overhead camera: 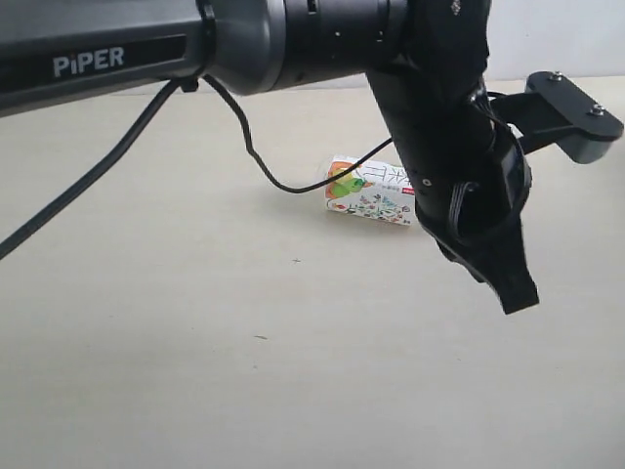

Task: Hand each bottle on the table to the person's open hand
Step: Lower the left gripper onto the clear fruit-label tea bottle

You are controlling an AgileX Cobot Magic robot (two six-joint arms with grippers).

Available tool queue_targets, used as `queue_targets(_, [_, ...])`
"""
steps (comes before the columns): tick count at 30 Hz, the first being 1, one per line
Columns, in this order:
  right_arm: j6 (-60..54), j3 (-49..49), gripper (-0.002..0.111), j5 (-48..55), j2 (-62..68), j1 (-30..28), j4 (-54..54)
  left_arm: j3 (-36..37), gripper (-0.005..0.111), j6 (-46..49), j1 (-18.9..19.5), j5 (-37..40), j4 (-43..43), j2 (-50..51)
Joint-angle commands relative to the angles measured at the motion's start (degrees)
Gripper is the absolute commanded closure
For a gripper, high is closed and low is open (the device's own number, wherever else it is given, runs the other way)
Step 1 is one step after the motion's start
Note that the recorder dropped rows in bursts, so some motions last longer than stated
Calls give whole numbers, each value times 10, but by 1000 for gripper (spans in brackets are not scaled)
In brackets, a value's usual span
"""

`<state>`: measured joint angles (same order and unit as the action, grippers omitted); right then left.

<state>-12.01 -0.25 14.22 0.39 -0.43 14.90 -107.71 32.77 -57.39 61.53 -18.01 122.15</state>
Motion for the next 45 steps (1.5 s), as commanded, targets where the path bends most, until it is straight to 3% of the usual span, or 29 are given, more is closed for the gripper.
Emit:
queue_targets(1, [0, 3, 108, -2, -4, 2, 1, 2, 107, 17, 32, 5, -45, -12])
queue_targets(13, [0, 3, 108, -2, -4, 2, 1, 2, 107, 181, 124, 23, -76, -13])
queue_targets(22, [0, 3, 108, -2, -4, 2, 1, 2, 107, 197, 152, 27, -62, -6])
queue_targets(27, [0, 3, 108, -2, -4, 2, 1, 2, 107, 197, 152, -42, 41, -6])
queue_targets(32, [0, 3, 108, -2, -4, 2, 1, 2, 107, 204, 155, -38, 180, -6])
queue_targets(34, [0, 3, 108, -2, -4, 2, 1, 2, 107, 228, 163, -39, 198, -6])
queue_targets(38, [0, 3, 108, -2, -4, 2, 1, 2, 107, 328, 198, -71, 141, -6])
queue_targets(45, [0, 3, 108, -2, -4, 2, 1, 2, 107, 542, 283, -112, -85, -5])
